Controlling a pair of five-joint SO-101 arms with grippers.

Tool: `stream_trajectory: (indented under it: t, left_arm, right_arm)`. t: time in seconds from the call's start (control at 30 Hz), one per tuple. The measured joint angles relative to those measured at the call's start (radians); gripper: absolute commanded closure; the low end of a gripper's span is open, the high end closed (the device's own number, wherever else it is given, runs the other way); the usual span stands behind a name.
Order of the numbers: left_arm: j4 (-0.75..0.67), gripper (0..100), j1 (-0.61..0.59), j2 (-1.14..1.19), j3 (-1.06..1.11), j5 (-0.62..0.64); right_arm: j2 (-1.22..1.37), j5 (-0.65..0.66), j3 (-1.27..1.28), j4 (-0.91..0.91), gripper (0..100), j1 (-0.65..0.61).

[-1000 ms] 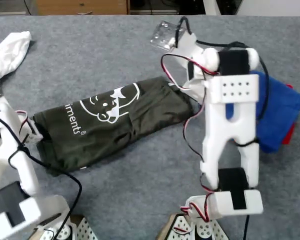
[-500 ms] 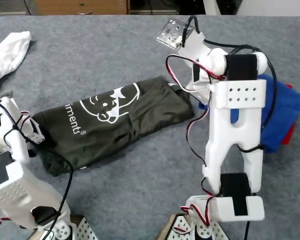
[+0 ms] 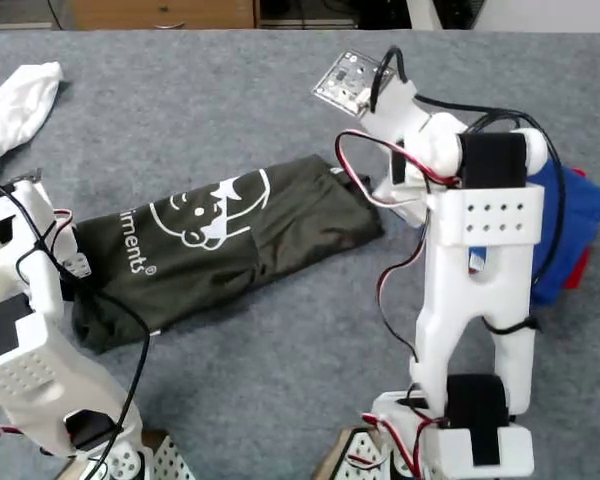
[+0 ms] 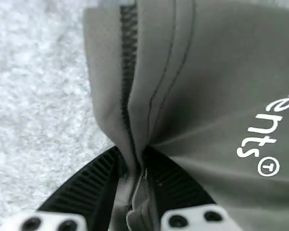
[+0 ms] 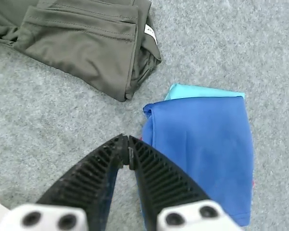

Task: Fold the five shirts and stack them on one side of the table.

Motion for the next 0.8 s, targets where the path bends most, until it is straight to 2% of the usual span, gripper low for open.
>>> stream_trajectory:
  t: [0.1,0.27,0.37,0.47,0.57,0.8]
  left_arm:
    - [0.080,98,-0.072,0.021,-0.086,-0.060]
    - [0.238,98,-0.269,0.040,-0.292,-0.195]
    - [0.339,98,-0.330,0.040,-0.420,-0.265]
    - [0.445,98,-0.338,0.041,-0.525,-0.293]
    - [0.477,98,-0.328,0.041,-0.563,-0.296]
    - [0.485,98,-0.181,0.041,-0.569,-0.232]
  right_arm:
    - [-0.009,0.000,0.025,0.000,99.3,0.000]
    - [-0.009,0.000,0.081,-0.009,99.3,0.034]
    - [-0.009,0.000,0.126,-0.038,99.3,0.051]
    - [-0.009,0.000,0.152,-0.046,99.3,0.058]
    - [-0.009,0.000,0.178,-0.064,99.3,0.058]
    - [-0.009,0.000,0.259,-0.140,99.3,0.120]
